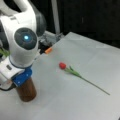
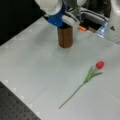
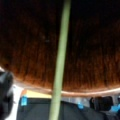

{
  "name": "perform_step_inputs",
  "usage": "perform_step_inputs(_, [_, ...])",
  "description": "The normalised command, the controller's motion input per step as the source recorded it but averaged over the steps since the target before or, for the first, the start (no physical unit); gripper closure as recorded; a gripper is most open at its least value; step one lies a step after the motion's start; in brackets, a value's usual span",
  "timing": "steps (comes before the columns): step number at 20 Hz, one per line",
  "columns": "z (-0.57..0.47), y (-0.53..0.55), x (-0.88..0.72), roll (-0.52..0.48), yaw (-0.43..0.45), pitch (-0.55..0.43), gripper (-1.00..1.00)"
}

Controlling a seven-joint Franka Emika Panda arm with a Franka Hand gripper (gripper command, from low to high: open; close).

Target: Flower insertion into a vase

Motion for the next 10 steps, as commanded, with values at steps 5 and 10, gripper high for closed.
perform_step_inputs(5, [0.13,0.04,0.40,0.027,-0.021,0.157,-1.00])
perform_step_inputs(10, [0.12,0.04,0.34,0.033,0.058,0.020,-1.00])
